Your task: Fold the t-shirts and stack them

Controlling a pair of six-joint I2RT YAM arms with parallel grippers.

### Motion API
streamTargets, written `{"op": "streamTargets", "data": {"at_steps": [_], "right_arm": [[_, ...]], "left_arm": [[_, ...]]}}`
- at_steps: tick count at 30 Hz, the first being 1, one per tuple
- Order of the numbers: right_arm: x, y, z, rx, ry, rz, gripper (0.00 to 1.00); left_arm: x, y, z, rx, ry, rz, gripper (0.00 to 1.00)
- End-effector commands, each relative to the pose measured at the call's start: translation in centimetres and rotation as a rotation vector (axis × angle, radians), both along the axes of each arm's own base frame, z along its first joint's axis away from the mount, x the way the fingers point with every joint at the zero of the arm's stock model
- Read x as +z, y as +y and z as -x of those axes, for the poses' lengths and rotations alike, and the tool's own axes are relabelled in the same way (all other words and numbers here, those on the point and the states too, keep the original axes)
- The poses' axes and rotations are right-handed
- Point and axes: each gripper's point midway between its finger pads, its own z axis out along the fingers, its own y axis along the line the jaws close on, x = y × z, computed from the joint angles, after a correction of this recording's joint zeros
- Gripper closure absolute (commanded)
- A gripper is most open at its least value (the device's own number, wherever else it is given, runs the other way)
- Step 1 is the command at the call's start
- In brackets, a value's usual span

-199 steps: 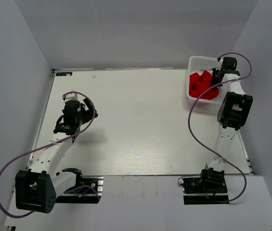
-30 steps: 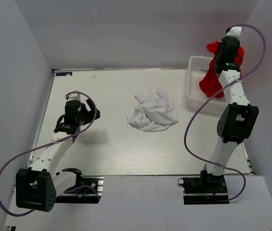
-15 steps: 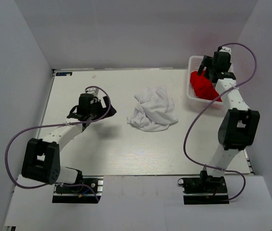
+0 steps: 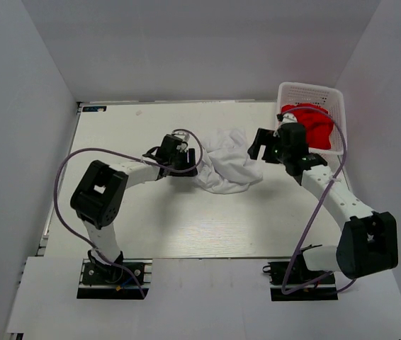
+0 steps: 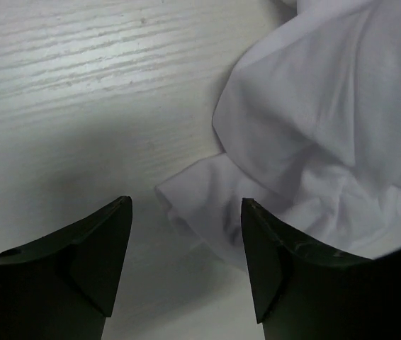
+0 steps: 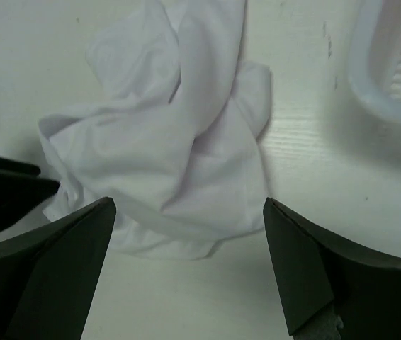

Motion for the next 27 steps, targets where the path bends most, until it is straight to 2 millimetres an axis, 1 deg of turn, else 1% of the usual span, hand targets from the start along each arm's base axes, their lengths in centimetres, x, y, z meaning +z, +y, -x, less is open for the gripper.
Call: {"op": "streamTargets", "data": {"at_steps": [1, 2, 3, 4, 5, 6, 7, 8, 9, 10, 11, 12, 13, 14, 16, 17, 18, 19, 20, 21, 22, 23, 24, 25, 26, 27], "right_arm": [[0.4, 2.1, 0.6, 0.042, -0.023, -0.046, 0.10], [0.0, 2.6, 0.7, 0.053, -0.016, -0.036, 0.10], [-0.7, 2.9, 0.4, 0.052, 0.001, -0.026, 0.10], [-1.1, 2.8, 0.1, 0.028, 0.006, -0.006, 0.10], [-0.9, 3.3, -0.2, 0.024, 0.005, -0.012, 0.10], [-1.2, 3.3, -1.0, 0.002, 0.008, -0.004, 0.10], [-1.7, 3.6, -1.7, -0.011, 0.023, 0.007, 0.10], [-1.8, 4.1, -1.8, -0.030, 0.044, -0.009, 0.10], [-1.2, 3.9, -3.5, -0.078, 0.029, 0.008, 0.10], [-1.8, 3.9, -3.6, -0.092, 0.057, 0.025, 0.10], [-4.5, 4.0, -3.6, -0.125, 0.145, 0.042, 0.10], [-4.9, 3.7, -4.0, -0.159, 0.153, 0.067, 0.10], [-4.0, 3.9, -4.7, -0.179, 0.145, 0.061, 0.10], [-5.9, 4.1, -4.8, -0.184, 0.191, 0.075, 0.10], [-6.0, 5.2, -5.0, -0.152, 0.198, 0.052, 0.10], [-7.3, 5.5, -5.1, -0.143, 0.230, 0.054, 0.19], [-7.5, 5.8, -5.1, -0.134, 0.242, 0.054, 0.27], [-7.7, 5.9, -5.2, -0.138, 0.253, 0.055, 0.38], [-8.0, 5.9, -5.1, -0.138, 0.268, 0.059, 0.69], [-7.8, 6.1, -5.1, -0.130, 0.267, 0.059, 0.81], [-7.2, 6.4, -5.3, -0.117, 0.257, 0.044, 0.92], [-7.0, 6.7, -5.3, -0.102, 0.252, 0.042, 1.00], [-6.6, 6.8, -5.3, -0.090, 0.241, 0.045, 1.00], [-6.2, 7.0, -5.6, -0.081, 0.226, 0.039, 1.00], [-5.4, 7.1, -6.0, -0.069, 0.200, 0.043, 1.00], [-4.6, 7.1, -6.2, -0.069, 0.184, 0.042, 1.00]], "left_arm": [[-0.6, -1.2, -0.9, -0.002, -0.002, -0.035, 0.28], [-1.2, -1.2, -0.8, -0.003, 0.010, -0.042, 0.38], [-1.2, -1.9, -0.7, -0.010, 0.013, -0.036, 0.44], [-1.5, -1.9, -0.2, -0.012, 0.023, -0.057, 0.50], [-2.1, -1.2, -0.7, 0.021, 0.019, -0.099, 0.64], [-2.3, -1.1, -0.4, 0.039, 0.023, -0.121, 0.75], [-2.5, -0.4, -0.4, 0.069, 0.027, -0.146, 0.88], [-2.9, 0.2, -0.1, 0.104, 0.038, -0.181, 1.00], [-2.4, 0.6, 0.0, 0.116, 0.025, -0.187, 1.00], [-2.2, 1.0, 0.2, 0.126, 0.016, -0.195, 1.00], [-2.1, 1.4, 0.5, 0.140, 0.006, -0.188, 1.00], [-1.7, 1.7, 0.5, 0.151, -0.013, -0.188, 1.00], [-0.4, 1.6, 0.4, 0.155, -0.044, -0.164, 1.00], [-0.2, 1.7, 0.5, 0.156, -0.058, -0.153, 1.00], [0.6, 1.6, 0.4, 0.158, -0.077, -0.138, 1.00], [1.0, 1.8, 0.2, 0.169, -0.090, -0.141, 1.00], [1.6, 1.8, 0.2, 0.170, -0.101, -0.133, 1.00], [1.6, 2.0, 0.0, 0.181, -0.107, -0.142, 1.00], [2.1, 2.3, -0.2, 0.197, -0.125, -0.147, 1.00], [2.6, 2.5, -0.4, 0.198, -0.141, -0.153, 1.00], [2.6, 2.9, -0.6, 0.218, -0.152, -0.170, 1.00], [3.1, 3.1, -0.7, 0.228, -0.165, -0.170, 1.00], [3.1, 3.3, -0.8, 0.230, -0.172, -0.183, 1.00], [4.6, 3.4, -1.7, 0.256, -0.210, -0.179, 1.00], [5.2, 3.6, -2.1, 0.267, -0.225, -0.193, 1.00], [6.3, 4.2, -3.0, 0.294, -0.248, -0.210, 1.00]]}}
